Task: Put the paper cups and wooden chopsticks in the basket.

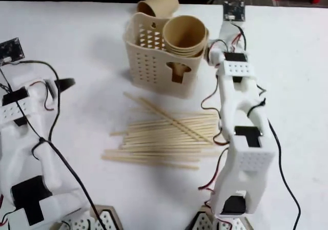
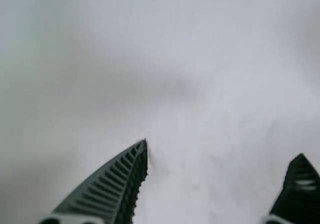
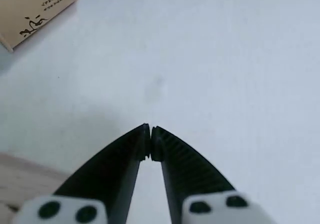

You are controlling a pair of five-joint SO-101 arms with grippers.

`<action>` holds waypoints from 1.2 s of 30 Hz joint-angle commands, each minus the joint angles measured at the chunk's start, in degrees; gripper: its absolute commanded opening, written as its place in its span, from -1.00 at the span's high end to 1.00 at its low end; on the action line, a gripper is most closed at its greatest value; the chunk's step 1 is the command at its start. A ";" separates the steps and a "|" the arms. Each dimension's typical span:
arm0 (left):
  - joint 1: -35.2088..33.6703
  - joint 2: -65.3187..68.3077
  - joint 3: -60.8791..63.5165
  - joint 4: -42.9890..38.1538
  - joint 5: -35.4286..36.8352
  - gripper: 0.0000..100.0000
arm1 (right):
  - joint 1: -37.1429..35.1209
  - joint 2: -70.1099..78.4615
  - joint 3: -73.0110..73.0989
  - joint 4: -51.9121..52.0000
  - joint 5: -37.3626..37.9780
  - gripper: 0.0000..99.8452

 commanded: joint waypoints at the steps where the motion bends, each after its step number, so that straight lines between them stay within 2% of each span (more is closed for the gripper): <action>1: -0.57 -2.24 -0.44 2.90 2.37 0.19 | -5.41 0.66 -5.63 3.21 -0.18 0.96; 14: -0.48 -2.24 1.32 3.34 3.34 0.19 | -13.58 8.22 -12.92 5.41 0.00 0.96; 20: -0.48 -2.24 1.32 3.34 3.34 0.19 | -19.03 10.77 -17.14 8.75 6.24 0.96; 27: -0.48 -2.24 1.32 3.34 3.34 0.19 | -14.37 14.73 -25.67 10.15 6.77 0.96; 29: -0.48 -2.24 1.32 3.34 3.34 0.19 | -12.70 16.92 -30.51 10.15 6.77 0.91; 34: -0.40 -2.24 1.41 3.34 3.43 0.19 | -12.09 25.98 -45.01 9.98 6.77 0.61; 36: -0.40 -2.24 1.41 3.34 3.43 0.19 | -12.70 30.81 -51.87 8.13 6.77 0.58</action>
